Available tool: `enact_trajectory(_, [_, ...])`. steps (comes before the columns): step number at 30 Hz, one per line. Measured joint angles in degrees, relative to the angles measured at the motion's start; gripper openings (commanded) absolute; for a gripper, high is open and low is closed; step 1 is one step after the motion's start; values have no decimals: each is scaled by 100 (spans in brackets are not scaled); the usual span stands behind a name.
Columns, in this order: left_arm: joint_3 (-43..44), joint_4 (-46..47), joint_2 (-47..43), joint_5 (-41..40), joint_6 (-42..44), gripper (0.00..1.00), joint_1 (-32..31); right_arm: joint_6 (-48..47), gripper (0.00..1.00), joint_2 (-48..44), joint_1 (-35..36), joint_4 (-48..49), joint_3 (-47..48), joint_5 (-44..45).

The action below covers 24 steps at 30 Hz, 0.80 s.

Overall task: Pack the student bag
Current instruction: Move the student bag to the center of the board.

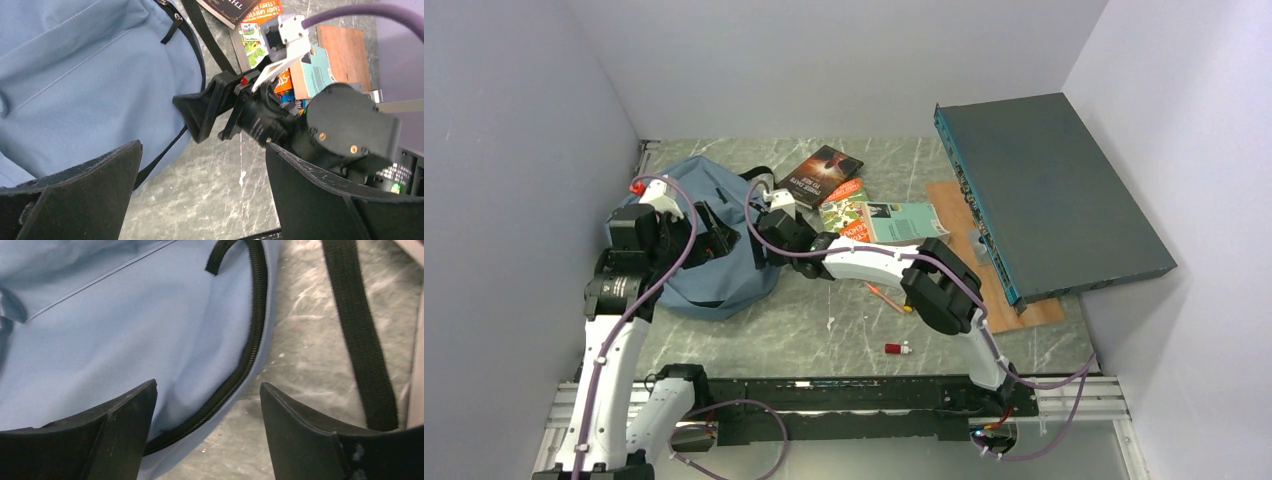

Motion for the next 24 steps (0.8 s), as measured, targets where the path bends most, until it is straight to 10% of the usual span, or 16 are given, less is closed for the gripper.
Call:
enact_trajectory(6, [105, 286, 516, 313, -26, 100, 0, 146, 55, 85, 144, 24, 31, 4])
enact_trajectory(13, [348, 529, 1408, 1001, -120, 100, 0, 146, 0, 28, 140, 608, -542, -214])
enact_trajectory(24, [918, 634, 3482, 1515, -111, 96, 7, -125, 0, -1364, 131, 2037, -3005, -1410])
